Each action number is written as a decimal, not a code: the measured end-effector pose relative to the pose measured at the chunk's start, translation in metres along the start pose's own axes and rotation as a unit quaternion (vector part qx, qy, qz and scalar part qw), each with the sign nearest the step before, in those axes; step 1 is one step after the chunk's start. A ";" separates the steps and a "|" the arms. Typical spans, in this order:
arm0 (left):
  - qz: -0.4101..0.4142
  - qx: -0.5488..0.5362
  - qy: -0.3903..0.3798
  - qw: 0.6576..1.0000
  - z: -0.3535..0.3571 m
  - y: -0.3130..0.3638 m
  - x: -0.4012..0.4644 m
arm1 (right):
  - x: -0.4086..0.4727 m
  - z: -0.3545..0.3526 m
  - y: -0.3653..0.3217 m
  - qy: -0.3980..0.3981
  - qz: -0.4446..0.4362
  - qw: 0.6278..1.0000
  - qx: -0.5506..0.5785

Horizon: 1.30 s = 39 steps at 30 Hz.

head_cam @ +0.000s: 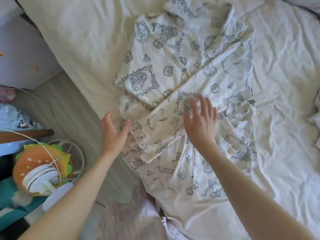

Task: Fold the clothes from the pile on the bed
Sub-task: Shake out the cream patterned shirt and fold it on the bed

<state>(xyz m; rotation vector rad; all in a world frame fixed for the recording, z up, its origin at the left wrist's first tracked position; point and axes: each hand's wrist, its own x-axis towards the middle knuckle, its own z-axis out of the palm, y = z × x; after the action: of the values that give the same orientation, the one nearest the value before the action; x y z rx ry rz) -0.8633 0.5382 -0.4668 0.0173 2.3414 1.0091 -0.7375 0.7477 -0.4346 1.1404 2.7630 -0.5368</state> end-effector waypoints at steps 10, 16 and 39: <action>-0.073 -0.103 -0.088 0.988 -0.014 0.037 0.080 | 0.015 0.029 -0.029 -0.159 -0.068 0.982 -0.076; -0.077 -0.172 -0.114 0.975 -0.028 0.011 0.060 | -0.034 0.029 -0.026 -0.122 -0.120 0.984 -0.039; -0.247 -0.287 -0.081 0.922 -0.015 -0.103 -0.136 | -0.178 -0.009 0.141 -0.032 0.346 0.936 0.059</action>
<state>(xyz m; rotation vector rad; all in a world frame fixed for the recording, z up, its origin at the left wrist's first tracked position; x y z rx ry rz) -0.7368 0.4232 -0.4580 -0.6561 1.6902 1.3151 -0.5113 0.7252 -0.4253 1.9388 2.0741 -0.6226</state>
